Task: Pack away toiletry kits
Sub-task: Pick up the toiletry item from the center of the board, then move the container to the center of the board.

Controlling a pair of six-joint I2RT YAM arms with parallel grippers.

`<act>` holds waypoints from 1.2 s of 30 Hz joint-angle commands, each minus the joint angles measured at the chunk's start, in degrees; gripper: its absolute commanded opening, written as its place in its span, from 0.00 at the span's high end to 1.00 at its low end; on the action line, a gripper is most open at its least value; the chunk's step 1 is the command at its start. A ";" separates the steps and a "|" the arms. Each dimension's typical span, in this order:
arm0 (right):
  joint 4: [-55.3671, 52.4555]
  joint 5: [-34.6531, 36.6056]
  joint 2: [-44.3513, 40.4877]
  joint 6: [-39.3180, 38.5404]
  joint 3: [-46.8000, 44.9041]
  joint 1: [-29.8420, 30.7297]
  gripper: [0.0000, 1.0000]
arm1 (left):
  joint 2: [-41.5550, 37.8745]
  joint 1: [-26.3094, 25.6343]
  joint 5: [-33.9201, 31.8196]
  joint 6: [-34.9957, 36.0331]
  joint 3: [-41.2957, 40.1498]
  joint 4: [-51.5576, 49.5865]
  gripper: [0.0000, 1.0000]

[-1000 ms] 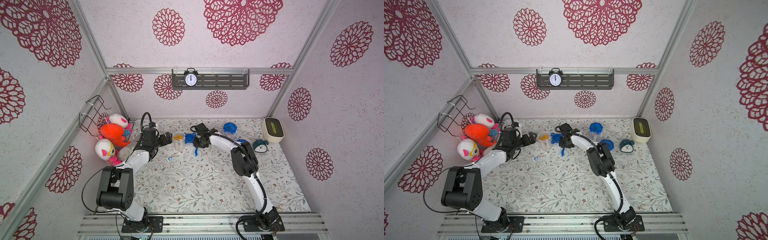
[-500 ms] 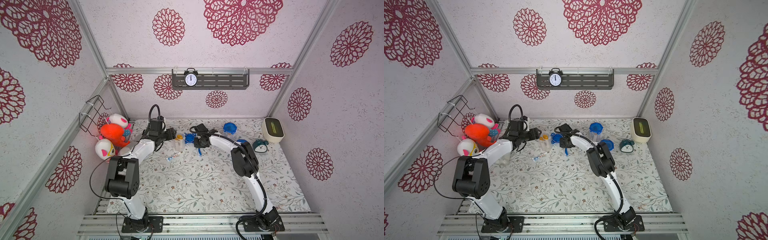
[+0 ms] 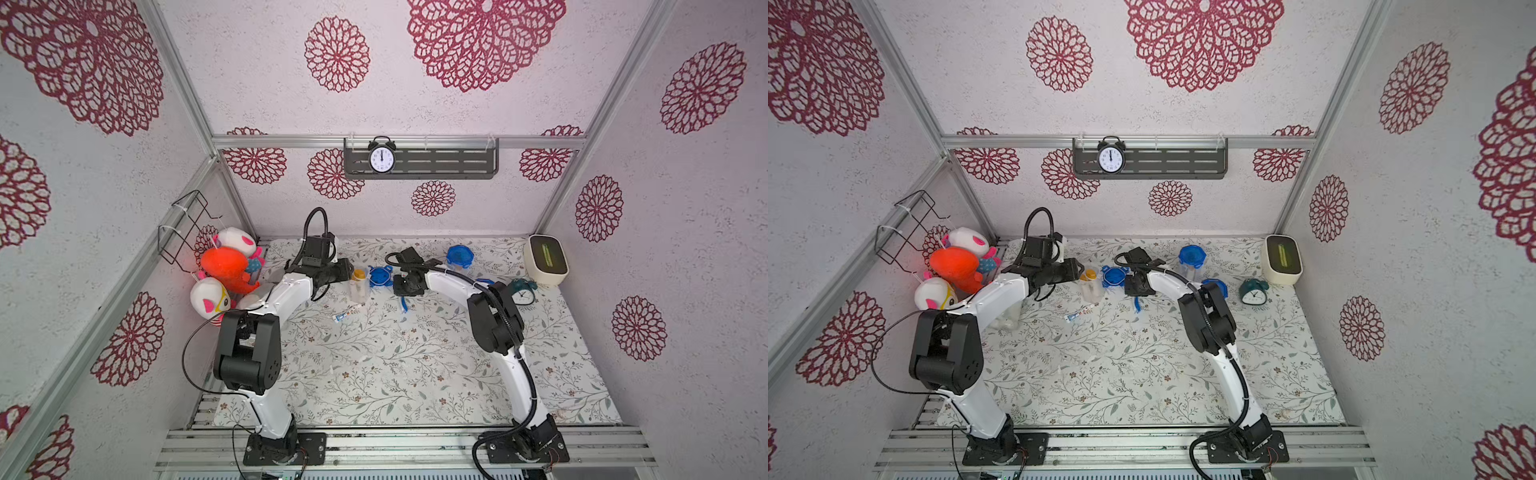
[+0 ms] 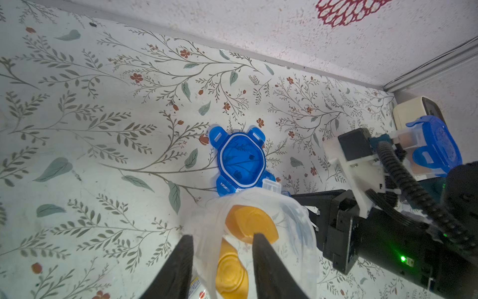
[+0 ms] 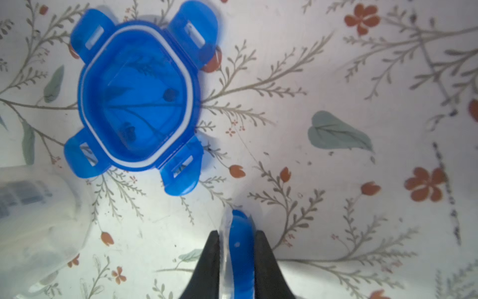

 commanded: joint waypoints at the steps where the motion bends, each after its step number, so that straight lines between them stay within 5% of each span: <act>1: -1.22 -1.12 -4.67 -0.37 -2.36 -0.39 0.85 | 1.95 -0.33 0.41 1.74 1.76 -2.16 0.63; 8: 4.11 -1.73 -14.30 -0.54 -8.62 -0.40 0.86 | 2.98 -0.55 0.40 3.18 3.38 -4.29 0.74; 15: 12.27 -2.45 -24.68 -2.92 -15.58 -0.40 0.87 | 2.93 -0.95 3.69 4.24 5.29 -6.91 0.99; 25: 35.23 -6.91 -42.08 -11.45 -32.10 -0.40 0.88 | 0.14 -5.71 8.38 4.51 8.32 -13.60 1.00; 36: 61.07 -14.62 -49.37 -15.65 -46.37 1.38 0.88 | -0.22 -13.87 8.45 0.62 8.40 -17.12 1.00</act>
